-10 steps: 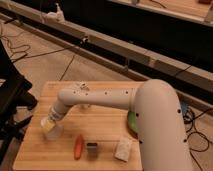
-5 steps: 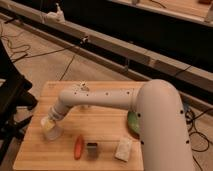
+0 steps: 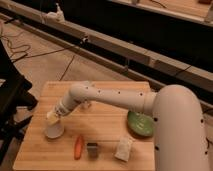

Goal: Place the ceramic cup over the eraser

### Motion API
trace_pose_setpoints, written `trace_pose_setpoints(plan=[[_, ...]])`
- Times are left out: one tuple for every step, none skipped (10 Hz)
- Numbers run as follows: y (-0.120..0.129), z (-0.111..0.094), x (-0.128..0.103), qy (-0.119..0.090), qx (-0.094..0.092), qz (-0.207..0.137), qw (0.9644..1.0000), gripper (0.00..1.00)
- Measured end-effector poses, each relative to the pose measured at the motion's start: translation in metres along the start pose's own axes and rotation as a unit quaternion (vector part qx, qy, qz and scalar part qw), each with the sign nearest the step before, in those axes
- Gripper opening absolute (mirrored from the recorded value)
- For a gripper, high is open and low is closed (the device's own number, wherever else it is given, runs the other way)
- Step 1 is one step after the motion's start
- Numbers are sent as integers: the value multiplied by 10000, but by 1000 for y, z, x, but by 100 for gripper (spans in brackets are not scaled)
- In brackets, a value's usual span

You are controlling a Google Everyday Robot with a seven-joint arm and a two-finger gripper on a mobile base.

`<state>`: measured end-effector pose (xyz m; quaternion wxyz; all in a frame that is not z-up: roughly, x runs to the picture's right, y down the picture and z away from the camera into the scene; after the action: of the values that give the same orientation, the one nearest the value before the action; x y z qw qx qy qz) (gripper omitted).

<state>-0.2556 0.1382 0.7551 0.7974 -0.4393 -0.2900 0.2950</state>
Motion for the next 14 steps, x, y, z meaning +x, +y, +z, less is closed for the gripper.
trace_pose_setpoints(plan=[[-4,-16,4,-10,54,57,10000,0],[-8,-31,10,-18,113,110,9999,0],[-13,-54,19,-27,185,177,9997,0],[-15,-69,25,-30,238,210,9995,0],[-18,-90,33,-27,328,241,9992,0],[-19,-109,38,-9,416,267,9988,0],[-19,-122,42,20,472,287,9985,0],[-18,-141,46,46,557,321,9979,0],[-16,-160,50,51,641,353,9973,0],[-12,-173,50,17,696,365,9969,0],[-7,-182,48,-55,727,375,9966,0],[-2,-189,47,-168,755,387,9963,0],[3,-195,47,-272,781,390,9958,0],[9,-200,47,-347,802,383,9954,0]])
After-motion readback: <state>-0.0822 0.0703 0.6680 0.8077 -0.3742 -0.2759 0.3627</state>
